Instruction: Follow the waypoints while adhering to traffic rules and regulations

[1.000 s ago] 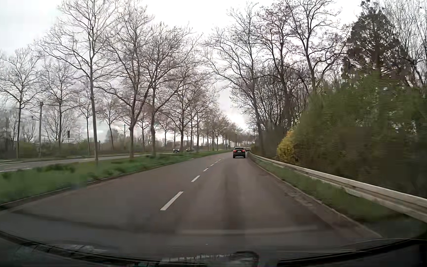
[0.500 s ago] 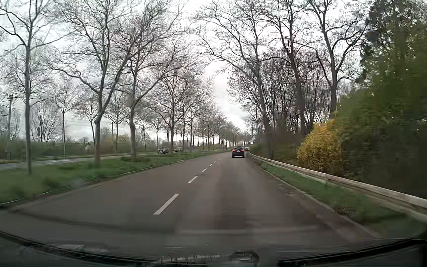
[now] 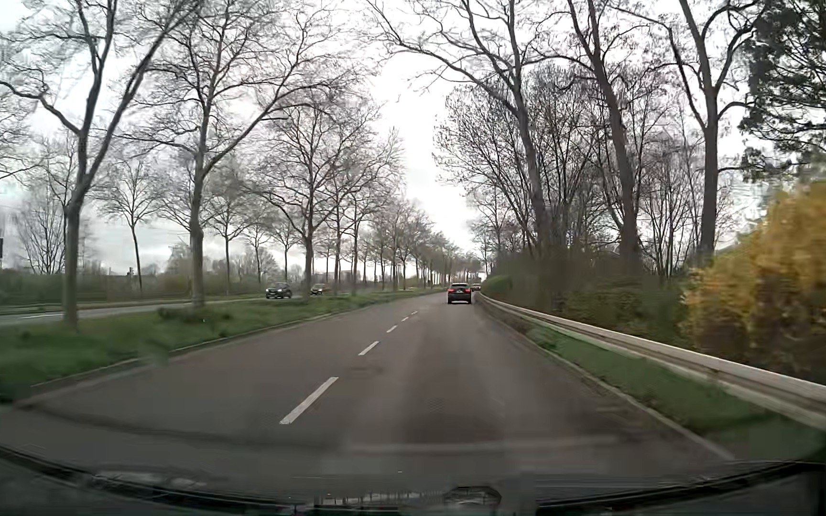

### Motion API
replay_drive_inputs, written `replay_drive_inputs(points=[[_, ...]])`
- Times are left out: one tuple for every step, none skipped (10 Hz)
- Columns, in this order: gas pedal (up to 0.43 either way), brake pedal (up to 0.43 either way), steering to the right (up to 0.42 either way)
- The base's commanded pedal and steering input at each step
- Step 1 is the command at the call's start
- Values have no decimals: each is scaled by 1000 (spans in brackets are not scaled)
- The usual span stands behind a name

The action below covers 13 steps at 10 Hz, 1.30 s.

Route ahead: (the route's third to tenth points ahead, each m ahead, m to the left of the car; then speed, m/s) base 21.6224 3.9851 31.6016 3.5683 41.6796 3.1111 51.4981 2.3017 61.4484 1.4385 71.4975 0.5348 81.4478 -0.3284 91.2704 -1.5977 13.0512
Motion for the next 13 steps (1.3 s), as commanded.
replay_drive_inputs(points=[[130,0,10],[130,0,9],[130,0,8],[130,0,7],[130,0,7],[130,0,7],[130,0,7],[130,0,7],[130,0,7],[130,0,7],[130,0,7],[130,0,7],[130,0,8]])
